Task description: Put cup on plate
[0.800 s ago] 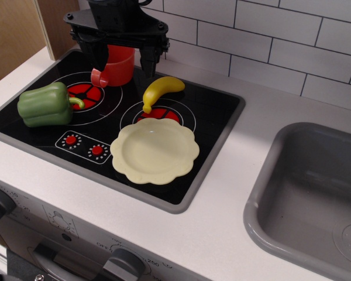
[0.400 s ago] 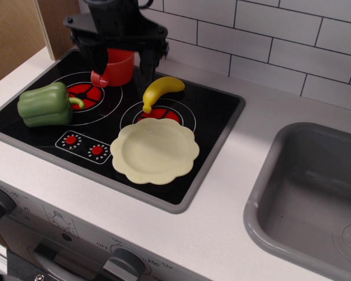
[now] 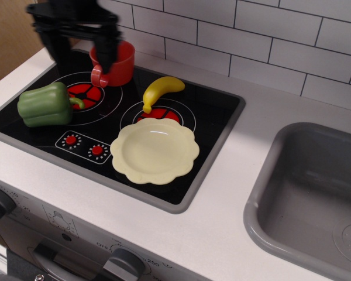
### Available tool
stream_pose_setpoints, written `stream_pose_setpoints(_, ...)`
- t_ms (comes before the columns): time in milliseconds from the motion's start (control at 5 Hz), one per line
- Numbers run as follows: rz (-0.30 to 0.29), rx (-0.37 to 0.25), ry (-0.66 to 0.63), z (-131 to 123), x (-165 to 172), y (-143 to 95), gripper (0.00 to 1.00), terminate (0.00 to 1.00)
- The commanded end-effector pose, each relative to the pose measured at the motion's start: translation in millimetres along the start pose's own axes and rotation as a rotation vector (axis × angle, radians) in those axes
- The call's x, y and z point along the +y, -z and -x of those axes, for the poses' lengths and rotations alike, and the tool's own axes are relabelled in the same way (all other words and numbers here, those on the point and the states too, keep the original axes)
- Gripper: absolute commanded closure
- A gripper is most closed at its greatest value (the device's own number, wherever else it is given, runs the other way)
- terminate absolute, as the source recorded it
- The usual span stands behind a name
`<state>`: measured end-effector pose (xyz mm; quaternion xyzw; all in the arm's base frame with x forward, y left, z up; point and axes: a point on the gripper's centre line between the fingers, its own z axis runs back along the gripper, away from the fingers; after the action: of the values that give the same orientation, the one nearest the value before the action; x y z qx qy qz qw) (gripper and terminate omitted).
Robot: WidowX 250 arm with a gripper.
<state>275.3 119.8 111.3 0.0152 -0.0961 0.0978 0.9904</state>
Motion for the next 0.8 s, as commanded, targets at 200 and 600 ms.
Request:
stream_pose_setpoints(200, -0.001, -0.04, 0.072, -28.0, 10.3, 16.1, 0.0, 0.0)
stream_pose_setpoints(600, 0.001, -0.005, 0.116, -28.0, 2.0, 37.7, 0.0, 0.0)
